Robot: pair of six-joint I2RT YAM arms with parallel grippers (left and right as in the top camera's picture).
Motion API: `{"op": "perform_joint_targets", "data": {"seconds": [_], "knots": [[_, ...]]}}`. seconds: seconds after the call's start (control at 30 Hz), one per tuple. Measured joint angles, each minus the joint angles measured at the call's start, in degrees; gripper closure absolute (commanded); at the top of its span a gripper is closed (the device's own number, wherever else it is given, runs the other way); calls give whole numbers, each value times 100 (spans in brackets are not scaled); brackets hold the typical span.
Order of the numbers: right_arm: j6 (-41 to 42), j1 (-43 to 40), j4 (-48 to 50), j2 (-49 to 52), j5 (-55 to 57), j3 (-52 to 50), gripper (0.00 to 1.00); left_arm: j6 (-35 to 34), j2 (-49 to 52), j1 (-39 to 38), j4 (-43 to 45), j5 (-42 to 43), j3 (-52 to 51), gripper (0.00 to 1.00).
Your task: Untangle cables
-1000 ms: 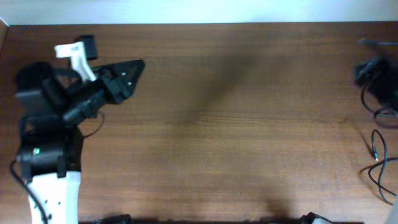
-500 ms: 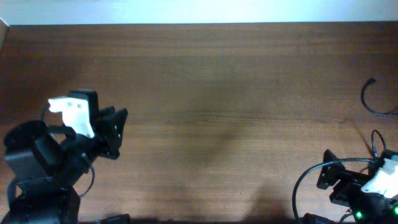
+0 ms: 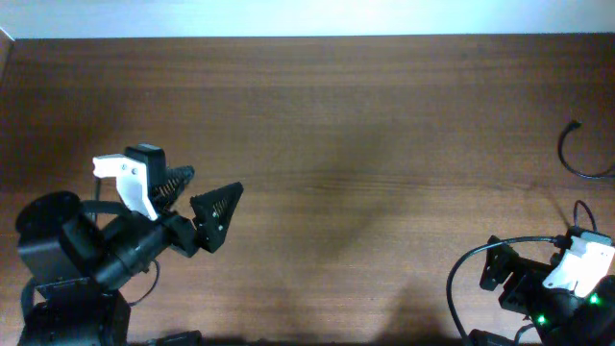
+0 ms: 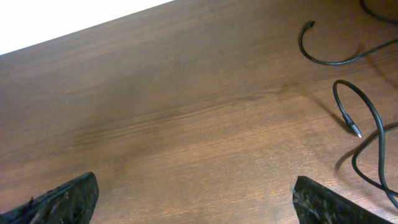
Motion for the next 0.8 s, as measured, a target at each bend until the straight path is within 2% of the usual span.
{"op": "perform_joint_targets", "data": {"seconds": [0.1,0.13,0.17,0.27,0.37,0.43,0.5,0.57,0.6,0.7,0.8], "knots": [[4,0,0,0,0,0,1,-682,0,0,-98,127,0,1],[0,0,0,0,0,0,1,-601,0,0,-122,118,0,1],[2,0,0,0,0,0,1,-404,0,0,-127,118,0,1],[4,0,0,0,0,0,1,909,-4,-15,-103,94,-2,1],[9,0,0,0,2,0,1,2168,-192,-304,160,-323,-111,1],[2,0,2,0,0,0,1,2538,-330,-446,334,-525,-258,1],[4,0,9,-2,2,0,1,3945,-1054,-669,1034,-1222,-1060,1],[4,0,-4,4,2,-2,1,4673,-1646,-669,1528,-1392,-1853,1],[4,0,2,4,2,-2,1,4990,-2079,-671,2179,-1493,-2498,1],[2,0,-2,7,2,-13,1,5453,-3130,-675,3550,-1475,-4006,1],[4,0,4,11,0,-26,1,5635,-3707,-675,4854,-1344,-5056,1]]}}
